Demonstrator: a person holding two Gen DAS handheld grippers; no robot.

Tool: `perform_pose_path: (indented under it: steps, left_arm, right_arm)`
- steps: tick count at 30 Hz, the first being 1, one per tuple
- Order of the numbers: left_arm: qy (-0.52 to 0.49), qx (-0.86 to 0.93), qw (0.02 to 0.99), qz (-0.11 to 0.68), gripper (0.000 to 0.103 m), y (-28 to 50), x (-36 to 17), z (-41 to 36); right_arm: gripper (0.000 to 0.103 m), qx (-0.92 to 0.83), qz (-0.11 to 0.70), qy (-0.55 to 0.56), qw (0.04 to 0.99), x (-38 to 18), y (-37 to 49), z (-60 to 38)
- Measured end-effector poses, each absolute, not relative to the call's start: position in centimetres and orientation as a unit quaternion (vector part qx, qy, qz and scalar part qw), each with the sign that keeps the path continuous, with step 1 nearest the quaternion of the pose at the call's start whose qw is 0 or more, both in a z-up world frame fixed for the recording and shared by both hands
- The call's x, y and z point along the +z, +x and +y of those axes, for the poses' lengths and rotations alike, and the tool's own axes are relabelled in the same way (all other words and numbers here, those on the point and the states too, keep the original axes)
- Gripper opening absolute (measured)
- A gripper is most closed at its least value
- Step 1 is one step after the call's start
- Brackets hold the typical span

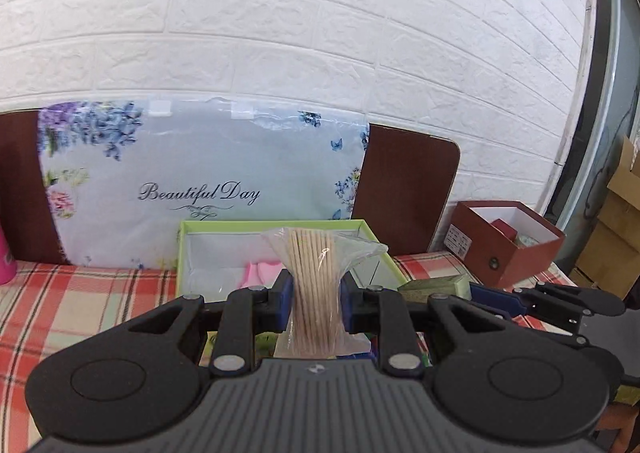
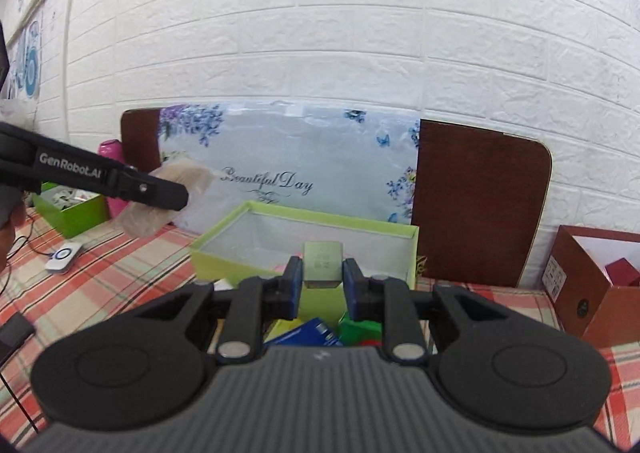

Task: Organize objects
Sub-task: 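Carry the swab bag and small green box into the green box and release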

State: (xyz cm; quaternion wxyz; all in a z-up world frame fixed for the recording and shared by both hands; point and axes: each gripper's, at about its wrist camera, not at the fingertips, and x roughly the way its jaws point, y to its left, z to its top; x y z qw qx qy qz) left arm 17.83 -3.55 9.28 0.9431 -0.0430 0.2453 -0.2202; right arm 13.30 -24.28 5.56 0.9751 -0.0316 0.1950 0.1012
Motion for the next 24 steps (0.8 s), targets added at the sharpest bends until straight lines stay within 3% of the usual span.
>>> perform_pose_path:
  steps: [16, 17, 18, 19, 20, 21, 23, 24]
  left_arm:
    - [-0.046, -0.163, 0.924, 0.342, 0.025, 33.1, 2.5, -3.5]
    - [-0.040, -0.161, 0.927, 0.336, 0.033, 33.6, 2.2, -3.6]
    - [-0.033, -0.159, 0.929, 0.333, 0.059, 34.0, 1.9, -3.6]
    - [-0.029, -0.149, 0.931, 0.332, 0.073, 34.2, 1.7, -3.4]
    - [-0.029, -0.134, 0.936, 0.323, 0.083, 34.2, 1.7, -3.2]
    - [-0.030, -0.130, 0.942, 0.309, 0.083, 34.0, 1.7, -2.9]
    - [-0.041, -0.140, 0.943, 0.300, 0.084, 33.9, 1.7, -2.2]
    - [-0.051, -0.140, 0.941, 0.304, 0.084, 33.9, 1.7, -1.9]
  right_arm:
    - [0.022, 0.080, 0.245, -0.067, 0.964, -0.3, 30.0, -24.8]
    - [0.023, 0.077, 0.244, -0.065, 0.965, -0.9, 30.8, -24.9]
    - [0.027, 0.078, 0.245, -0.071, 0.964, -1.4, 31.4, -24.9]
    - [0.050, 0.081, 0.254, -0.085, 0.960, -2.0, 31.9, -24.8]
    - [0.066, 0.075, 0.259, -0.098, 0.958, -2.3, 32.0, -24.6]
    - [0.069, 0.067, 0.250, -0.112, 0.959, -2.4, 31.5, -24.5]
    - [0.088, 0.069, 0.227, -0.129, 0.963, -2.4, 30.4, -24.5]
    - [0.091, 0.069, 0.224, -0.132, 0.963, -2.3, 30.0, -24.5]
